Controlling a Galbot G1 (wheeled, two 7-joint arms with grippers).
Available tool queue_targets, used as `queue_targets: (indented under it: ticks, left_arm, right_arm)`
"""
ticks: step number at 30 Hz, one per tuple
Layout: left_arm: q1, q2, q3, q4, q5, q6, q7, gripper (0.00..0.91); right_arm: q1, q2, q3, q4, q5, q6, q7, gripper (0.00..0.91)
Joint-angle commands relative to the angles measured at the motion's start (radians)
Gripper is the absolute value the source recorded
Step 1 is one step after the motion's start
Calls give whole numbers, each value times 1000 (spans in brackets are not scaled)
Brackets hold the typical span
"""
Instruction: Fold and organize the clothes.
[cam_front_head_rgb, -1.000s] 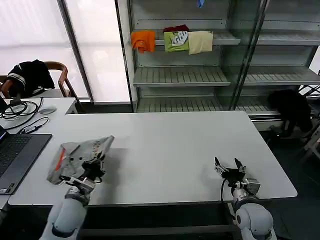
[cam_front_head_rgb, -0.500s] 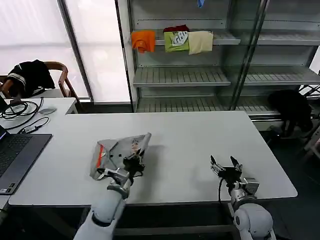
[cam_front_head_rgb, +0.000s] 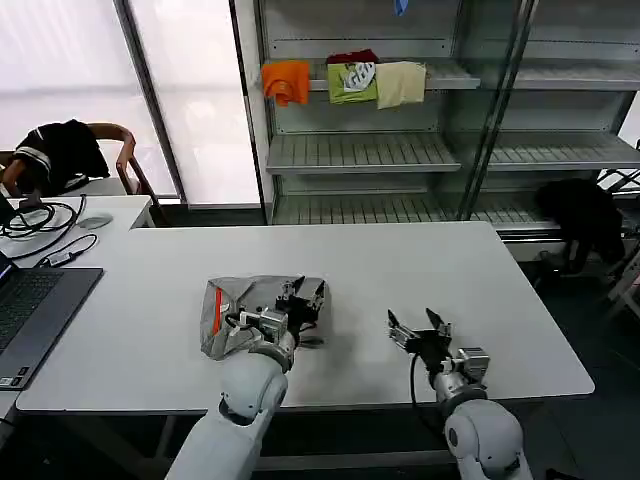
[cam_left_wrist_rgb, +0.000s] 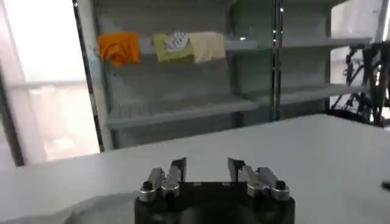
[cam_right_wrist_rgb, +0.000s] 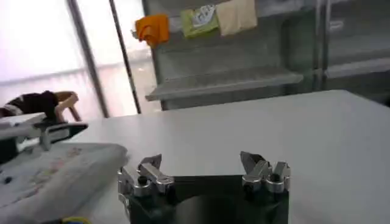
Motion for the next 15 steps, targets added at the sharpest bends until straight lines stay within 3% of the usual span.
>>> queue_targets:
  ticks: [1,7,12,13,14,15]
  left_arm:
    - [-46,126,-53,-258,-160,72,-52,907]
    - [74,251,-254,-262,-163,57,26,907]
    - [139,273,-346,-244,-172,57,47,907]
    - [146,272,-350,-242,-179,59,46,907]
    - [150,269,-356,-241,-179,60,44,907]
    - [152,265,-359,-239,-179,60,45,907]
  right_arm:
    - [124,95,-199,-103,85,-77,4,907]
    - [218,167,-268,-226,168,-77,63,907]
    - [233,176,-296,-283,174,-77,96,907]
    - [237,174,-306,-292,175,-77,118,625]
    - [239,171,-311,-300,181,-77,126,242]
    - [239,166,-320,-307,181,-77,139,91]
